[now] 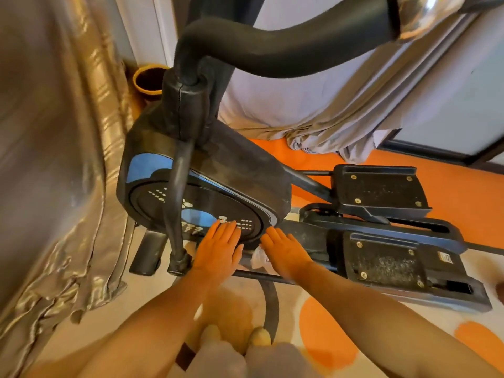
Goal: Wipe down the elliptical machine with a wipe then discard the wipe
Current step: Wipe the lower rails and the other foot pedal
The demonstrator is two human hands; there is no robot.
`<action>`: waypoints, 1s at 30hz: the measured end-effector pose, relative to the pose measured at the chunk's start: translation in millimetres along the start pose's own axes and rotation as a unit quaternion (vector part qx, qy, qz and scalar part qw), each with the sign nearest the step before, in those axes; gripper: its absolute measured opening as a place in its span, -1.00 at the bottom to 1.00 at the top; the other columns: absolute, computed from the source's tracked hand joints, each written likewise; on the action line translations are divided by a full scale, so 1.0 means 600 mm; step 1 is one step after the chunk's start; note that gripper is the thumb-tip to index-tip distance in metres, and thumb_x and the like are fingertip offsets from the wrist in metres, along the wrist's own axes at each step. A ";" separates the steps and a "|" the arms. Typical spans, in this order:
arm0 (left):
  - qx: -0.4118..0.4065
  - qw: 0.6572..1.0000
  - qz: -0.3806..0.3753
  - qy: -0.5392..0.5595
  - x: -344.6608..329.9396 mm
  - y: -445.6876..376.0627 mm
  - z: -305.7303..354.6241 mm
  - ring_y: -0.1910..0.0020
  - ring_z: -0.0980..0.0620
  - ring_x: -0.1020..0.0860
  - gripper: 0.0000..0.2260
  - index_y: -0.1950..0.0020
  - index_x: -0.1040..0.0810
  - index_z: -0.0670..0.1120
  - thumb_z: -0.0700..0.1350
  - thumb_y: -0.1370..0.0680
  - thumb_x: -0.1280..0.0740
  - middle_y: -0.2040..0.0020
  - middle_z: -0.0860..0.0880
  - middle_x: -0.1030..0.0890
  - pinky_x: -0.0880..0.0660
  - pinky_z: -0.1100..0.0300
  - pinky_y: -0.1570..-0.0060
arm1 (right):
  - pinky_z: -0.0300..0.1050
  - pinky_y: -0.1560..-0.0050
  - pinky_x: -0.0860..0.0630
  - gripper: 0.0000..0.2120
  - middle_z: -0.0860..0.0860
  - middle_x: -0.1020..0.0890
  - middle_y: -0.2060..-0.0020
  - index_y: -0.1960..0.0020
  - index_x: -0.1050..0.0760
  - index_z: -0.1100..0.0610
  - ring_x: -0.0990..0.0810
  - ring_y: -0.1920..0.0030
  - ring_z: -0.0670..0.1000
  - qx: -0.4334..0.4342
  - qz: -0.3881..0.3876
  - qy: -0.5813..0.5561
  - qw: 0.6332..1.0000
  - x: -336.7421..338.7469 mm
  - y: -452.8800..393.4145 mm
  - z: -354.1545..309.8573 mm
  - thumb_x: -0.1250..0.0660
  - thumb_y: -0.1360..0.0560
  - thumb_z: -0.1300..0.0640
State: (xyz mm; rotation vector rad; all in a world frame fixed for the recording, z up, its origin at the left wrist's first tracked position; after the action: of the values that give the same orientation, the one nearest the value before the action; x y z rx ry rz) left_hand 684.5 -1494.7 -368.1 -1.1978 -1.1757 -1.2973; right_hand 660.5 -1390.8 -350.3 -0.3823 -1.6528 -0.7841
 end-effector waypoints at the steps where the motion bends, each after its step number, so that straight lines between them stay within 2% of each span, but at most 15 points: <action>1: 0.005 1.000 0.002 0.003 -0.003 0.004 -0.012 -0.17 -0.17 -0.62 -0.63 -0.20 -0.64 -0.16 0.05 -0.50 -0.43 -0.18 -0.17 -0.65 -0.46 -0.12 -0.26 | -0.01 -0.27 -0.34 -0.56 0.09 -0.32 -0.38 -0.41 -0.27 0.11 -0.33 -0.33 0.15 0.000 -0.001 0.000 1.000 -0.002 -0.005 -0.004 -0.30 -0.58 0.13; 5: 0.036 0.998 -0.043 0.011 -0.035 0.028 -0.064 -0.37 -0.16 -0.48 -0.59 -0.37 -0.54 -0.12 0.09 -0.62 -0.24 -0.36 -0.14 -0.54 -0.29 -0.07 -0.43 | 0.00 -0.30 -0.33 -0.58 0.08 -0.35 -0.36 -0.39 -0.29 0.11 -0.34 -0.33 0.15 0.008 -0.001 -0.013 1.000 -0.019 -0.028 -0.024 -0.32 -0.57 0.15; 8: 0.038 0.997 -0.060 -0.015 -0.061 0.046 -0.085 -0.55 -0.12 -0.20 -0.50 -0.56 -0.26 -0.07 0.15 -0.68 -0.01 -0.56 -0.09 -0.26 0.01 -0.04 -0.54 | 0.00 -0.30 -0.35 -0.58 0.07 -0.36 -0.35 -0.37 -0.31 0.10 -0.35 -0.32 0.14 0.014 -0.001 -0.025 1.000 -0.036 -0.049 -0.035 -0.35 -0.56 0.14; 11: 0.044 0.997 -0.064 -0.024 -0.094 0.066 -0.095 -0.57 -0.09 -0.12 -0.49 -0.59 -0.16 -0.04 0.16 -0.69 0.06 -0.59 -0.06 -0.16 0.12 0.00 -0.54 | -0.02 -0.28 -0.37 -0.55 0.07 -0.38 -0.34 -0.36 -0.33 0.10 -0.36 -0.31 0.13 0.031 -0.002 -0.021 0.999 -0.075 -0.074 -0.043 -0.39 -0.53 0.13; 16: 0.058 0.996 -0.059 -0.038 -0.198 0.075 -0.099 -0.54 -0.09 -0.20 -0.51 -0.55 -0.25 -0.03 0.15 -0.68 0.00 -0.55 -0.06 -0.28 0.09 0.00 -0.54 | -0.03 -0.20 -0.39 -0.57 0.06 -0.40 -0.28 -0.31 -0.35 0.09 -0.39 -0.26 0.13 0.056 -0.005 -0.020 0.998 -0.176 -0.124 -0.040 -0.41 -0.51 0.12; 18: 0.076 0.994 -0.078 -0.024 -0.259 0.079 -0.103 -0.53 -0.10 -0.24 -0.52 -0.53 -0.30 -0.03 0.16 -0.68 -0.04 -0.53 -0.07 -0.32 0.04 -0.03 -0.55 | -0.03 -0.14 -0.39 -0.63 0.08 -0.40 -0.24 -0.27 -0.36 0.12 -0.40 -0.23 0.15 0.065 -0.003 -0.017 0.998 -0.224 -0.146 -0.039 -0.38 -0.52 0.16; 20: 0.101 0.991 -0.086 0.009 -0.321 0.084 -0.113 -0.52 -0.11 -0.26 -0.51 -0.52 -0.32 -0.04 0.15 -0.66 -0.09 -0.52 -0.08 -0.33 -0.04 -0.05 -0.56 | -0.02 -0.15 -0.40 -0.62 0.08 -0.40 -0.23 -0.26 -0.37 0.13 -0.40 -0.22 0.14 0.069 -0.004 -0.023 0.997 -0.273 -0.166 -0.039 -0.39 -0.49 0.19; 24: 0.100 0.992 -0.073 0.026 -0.421 0.085 -0.115 -0.34 -0.13 -0.48 -0.59 -0.35 -0.52 -0.12 0.06 -0.59 -0.23 -0.33 -0.13 -0.54 -0.09 -0.01 -0.46 | -0.04 -0.20 -0.38 -0.58 0.09 -0.39 -0.25 -0.30 -0.36 0.15 -0.38 -0.24 0.13 0.076 -0.010 -0.043 0.996 -0.371 -0.206 -0.037 -0.39 -0.50 0.23; 28: 0.086 0.991 -0.106 0.016 -0.525 0.085 -0.114 -0.19 -0.13 -0.60 -0.52 -0.20 -0.65 -0.15 0.11 -0.52 -0.13 -0.18 -0.14 -0.65 -0.37 -0.05 -0.35 | -0.02 -0.18 -0.42 -0.56 0.11 -0.40 -0.22 -0.29 -0.37 0.19 -0.40 -0.21 0.13 0.073 -0.012 -0.065 0.995 -0.458 -0.247 -0.032 -0.41 -0.46 0.26; 30: 0.082 0.988 -0.134 -0.001 -0.581 0.081 -0.115 -0.16 -0.11 -0.62 -0.51 -0.17 -0.67 -0.14 0.13 -0.51 -0.14 -0.15 -0.13 -0.66 -0.36 -0.02 -0.37 | 0.01 -0.02 -0.46 -0.57 0.15 -0.46 -0.11 -0.18 -0.43 0.23 -0.47 -0.09 0.18 0.087 0.003 -0.078 0.993 -0.496 -0.265 -0.037 -0.47 -0.36 0.35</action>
State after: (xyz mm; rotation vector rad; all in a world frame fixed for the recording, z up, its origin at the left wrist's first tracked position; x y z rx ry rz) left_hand 742.6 -1550.5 -717.4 -0.9454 -1.4529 -1.3663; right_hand 647.0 -1470.0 -678.4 -0.3315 -1.8491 -0.6119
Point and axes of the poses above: each hand's wrist, its own y-axis away from the middle knuckle, its own x-axis out of the back of the hand, z = x × y, the point moved 10 cm from there along -y, towards the middle knuckle
